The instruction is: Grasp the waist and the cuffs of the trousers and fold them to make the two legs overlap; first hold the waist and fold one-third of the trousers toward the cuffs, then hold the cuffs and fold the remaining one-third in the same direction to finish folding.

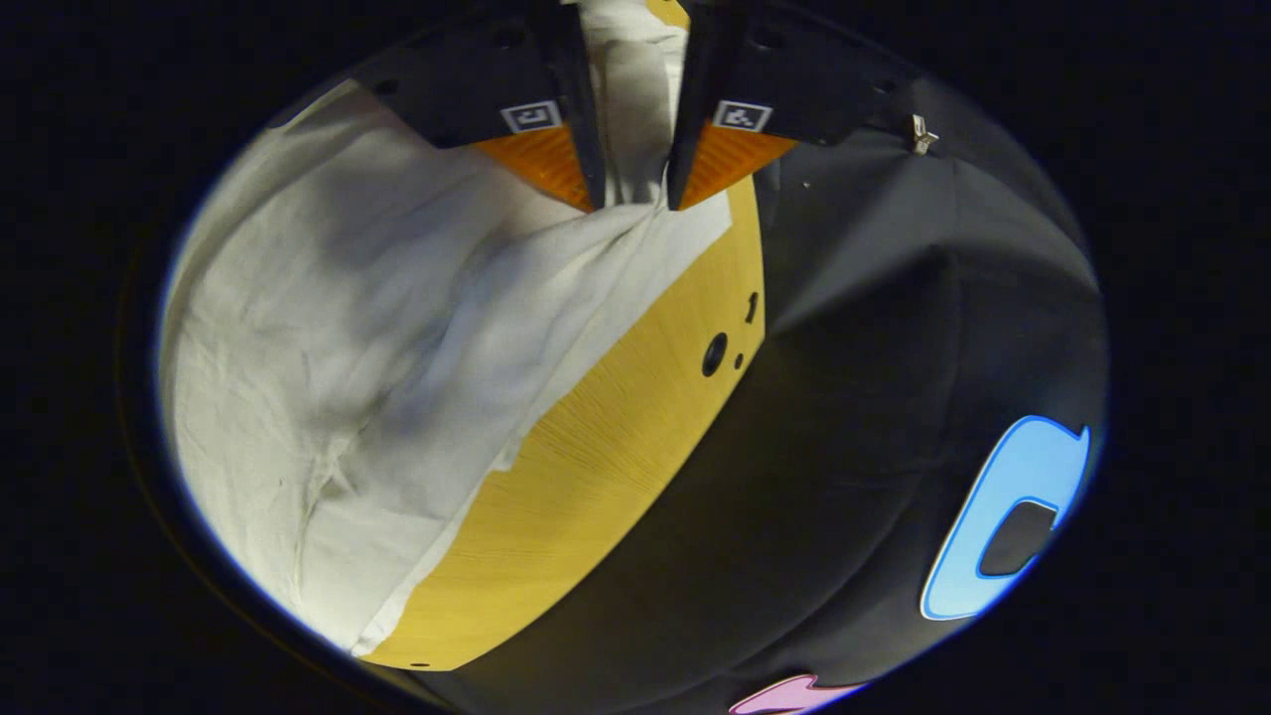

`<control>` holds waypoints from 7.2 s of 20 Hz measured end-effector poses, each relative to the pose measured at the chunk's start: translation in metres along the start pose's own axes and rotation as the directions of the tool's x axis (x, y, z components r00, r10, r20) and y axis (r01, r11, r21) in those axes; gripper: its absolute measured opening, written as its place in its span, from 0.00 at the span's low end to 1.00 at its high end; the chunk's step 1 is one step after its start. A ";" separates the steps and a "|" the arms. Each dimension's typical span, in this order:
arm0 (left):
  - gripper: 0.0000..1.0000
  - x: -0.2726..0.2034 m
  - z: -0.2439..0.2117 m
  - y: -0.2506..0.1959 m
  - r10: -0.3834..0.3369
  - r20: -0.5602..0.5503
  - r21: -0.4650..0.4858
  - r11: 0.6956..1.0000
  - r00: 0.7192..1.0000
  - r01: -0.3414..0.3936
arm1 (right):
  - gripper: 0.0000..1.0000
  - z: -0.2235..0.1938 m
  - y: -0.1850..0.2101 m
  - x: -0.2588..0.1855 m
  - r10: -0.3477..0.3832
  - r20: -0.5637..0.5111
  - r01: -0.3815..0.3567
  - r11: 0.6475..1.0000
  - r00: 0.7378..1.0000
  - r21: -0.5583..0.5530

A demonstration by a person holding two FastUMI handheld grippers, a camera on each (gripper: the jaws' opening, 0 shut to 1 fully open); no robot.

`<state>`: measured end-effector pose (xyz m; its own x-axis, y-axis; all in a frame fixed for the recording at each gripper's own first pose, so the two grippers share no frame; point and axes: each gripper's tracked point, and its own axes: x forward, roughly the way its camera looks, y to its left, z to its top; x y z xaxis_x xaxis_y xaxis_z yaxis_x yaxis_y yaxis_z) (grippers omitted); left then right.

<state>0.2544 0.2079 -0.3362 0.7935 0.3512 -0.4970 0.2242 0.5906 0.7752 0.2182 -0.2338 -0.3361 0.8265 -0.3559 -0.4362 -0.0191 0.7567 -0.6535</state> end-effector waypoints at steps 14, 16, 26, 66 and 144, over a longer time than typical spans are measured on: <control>0.97 -0.047 -0.031 0.026 0.017 0.009 -0.170 0.985 1.000 -0.015 | 0.98 0.001 -0.007 -0.094 0.088 -0.046 -0.020 0.638 0.995 0.770; 0.97 -0.060 -0.038 0.025 0.019 0.009 -0.184 0.983 1.000 -0.017 | 0.98 -0.012 -0.004 -0.089 0.118 -0.074 0.008 0.482 0.990 0.876; 0.97 -0.119 -0.064 0.005 -0.037 0.034 -0.230 0.972 0.999 0.044 | 0.99 -0.063 0.011 -0.055 0.155 -0.270 0.246 0.158 0.950 0.956; 0.23 -0.055 -0.063 -0.031 -0.415 -0.114 -0.993 0.057 0.903 -0.100 | 0.11 -0.074 -0.002 -0.033 0.114 -0.293 0.282 0.108 0.949 0.953; 0.06 -0.082 0.014 0.031 -0.120 0.126 -0.992 -0.016 0.985 0.125 | 0.77 0.040 0.060 -0.214 0.412 0.310 -0.451 0.308 0.857 0.837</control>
<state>0.2046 0.1873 -0.2660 0.8258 0.1834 -0.5333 -0.4656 0.7553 -0.4612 0.0624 -0.0902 -0.2576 0.8747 0.1769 -0.4513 0.0922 0.8533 0.5132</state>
